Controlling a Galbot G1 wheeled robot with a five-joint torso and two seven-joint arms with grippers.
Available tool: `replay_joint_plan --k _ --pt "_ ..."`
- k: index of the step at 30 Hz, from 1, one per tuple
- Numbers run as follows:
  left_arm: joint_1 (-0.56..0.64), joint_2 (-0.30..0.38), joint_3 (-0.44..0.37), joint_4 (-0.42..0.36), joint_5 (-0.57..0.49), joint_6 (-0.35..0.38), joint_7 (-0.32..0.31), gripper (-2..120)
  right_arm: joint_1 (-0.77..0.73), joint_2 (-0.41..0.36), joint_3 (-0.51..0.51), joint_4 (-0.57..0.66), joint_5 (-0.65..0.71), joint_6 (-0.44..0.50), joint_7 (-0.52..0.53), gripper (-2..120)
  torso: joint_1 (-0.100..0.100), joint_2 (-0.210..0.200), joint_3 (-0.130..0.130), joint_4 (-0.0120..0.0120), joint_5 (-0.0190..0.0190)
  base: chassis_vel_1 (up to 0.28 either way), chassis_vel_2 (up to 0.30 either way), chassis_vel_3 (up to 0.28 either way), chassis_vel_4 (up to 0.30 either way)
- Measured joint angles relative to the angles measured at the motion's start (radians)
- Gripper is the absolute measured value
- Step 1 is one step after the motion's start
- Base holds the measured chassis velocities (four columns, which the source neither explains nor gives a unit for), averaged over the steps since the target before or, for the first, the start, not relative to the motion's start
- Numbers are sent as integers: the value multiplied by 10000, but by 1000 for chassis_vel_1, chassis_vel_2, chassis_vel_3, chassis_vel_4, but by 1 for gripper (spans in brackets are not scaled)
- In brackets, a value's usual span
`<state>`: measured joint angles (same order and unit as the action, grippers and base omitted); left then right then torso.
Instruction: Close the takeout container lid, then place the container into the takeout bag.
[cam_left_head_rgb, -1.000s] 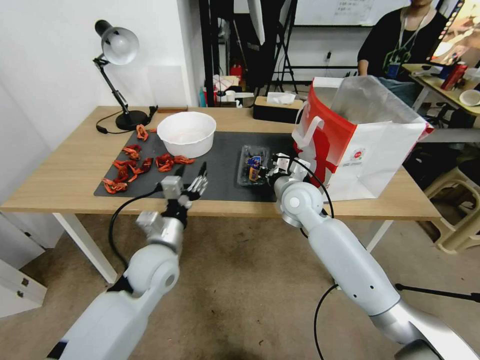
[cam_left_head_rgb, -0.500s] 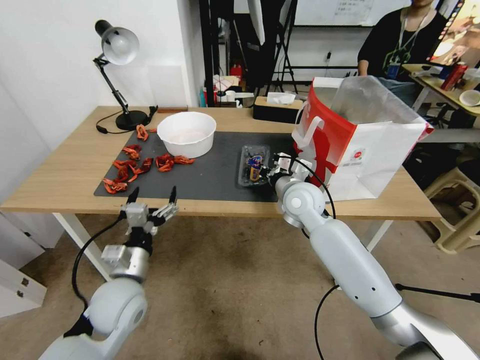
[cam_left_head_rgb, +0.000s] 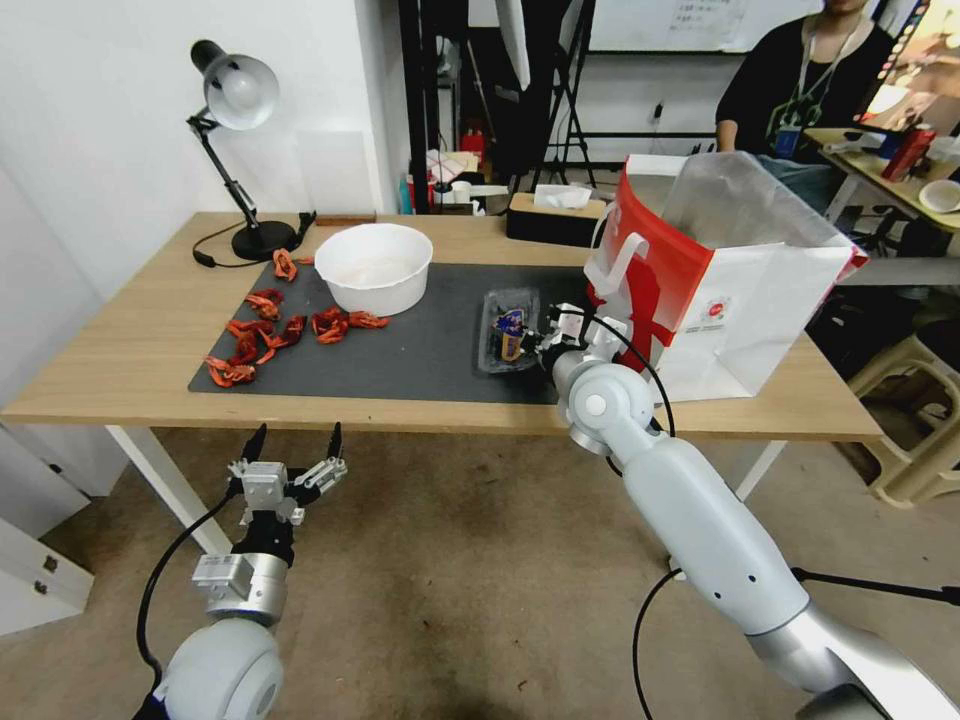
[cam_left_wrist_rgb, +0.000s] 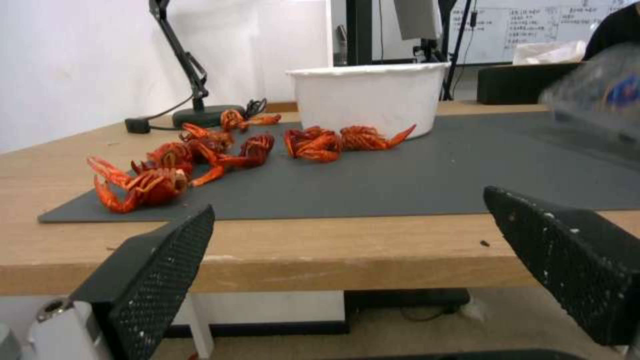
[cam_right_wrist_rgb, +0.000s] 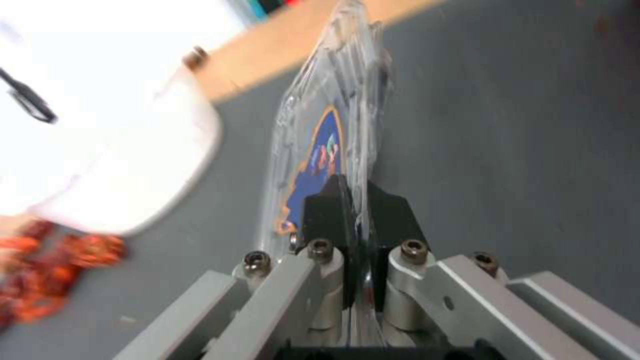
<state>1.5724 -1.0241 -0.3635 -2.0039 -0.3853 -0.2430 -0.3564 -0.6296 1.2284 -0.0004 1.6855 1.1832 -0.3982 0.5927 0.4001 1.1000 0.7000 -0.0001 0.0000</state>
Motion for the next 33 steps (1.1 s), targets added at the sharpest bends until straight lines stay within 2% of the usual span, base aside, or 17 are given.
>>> replay_joint_plan --k 8,11,16,24,27,33 --pt "-18 17 -26 99 -2 -14 3 100 327 -517 507 1544 631 -212 111 0 0 0 0 0 0 0 0 0 0" --pt "-33 20 -49 94 -7 -22 3 100 709 -823 1149 2640 1256 -458 301 0 -1 0 0 1 0 0 0 0 0" --pt "-35 23 -66 39 -6 -22 0 100 1338 -1188 2061 3278 1403 -771 666 0 0 0 0 2 2 0 0 0 0" --pt "-47 -2 -34 -22 56 -22 -5 100 1843 -1967 3590 3254 1301 -1468 1249 0 -1 0 0 1 1 0 0 0 0" --pt "-59 32 -20 -56 58 -19 -9 100 1573 -2497 4318 3005 1033 -1731 1352 0 0 0 0 0 3 0 0 0 0" --pt "-85 68 29 -123 58 31 -9 100 879 -3014 4903 2727 997 -2141 1315 2 -1 0 0 -3 5 0 0 0 0"
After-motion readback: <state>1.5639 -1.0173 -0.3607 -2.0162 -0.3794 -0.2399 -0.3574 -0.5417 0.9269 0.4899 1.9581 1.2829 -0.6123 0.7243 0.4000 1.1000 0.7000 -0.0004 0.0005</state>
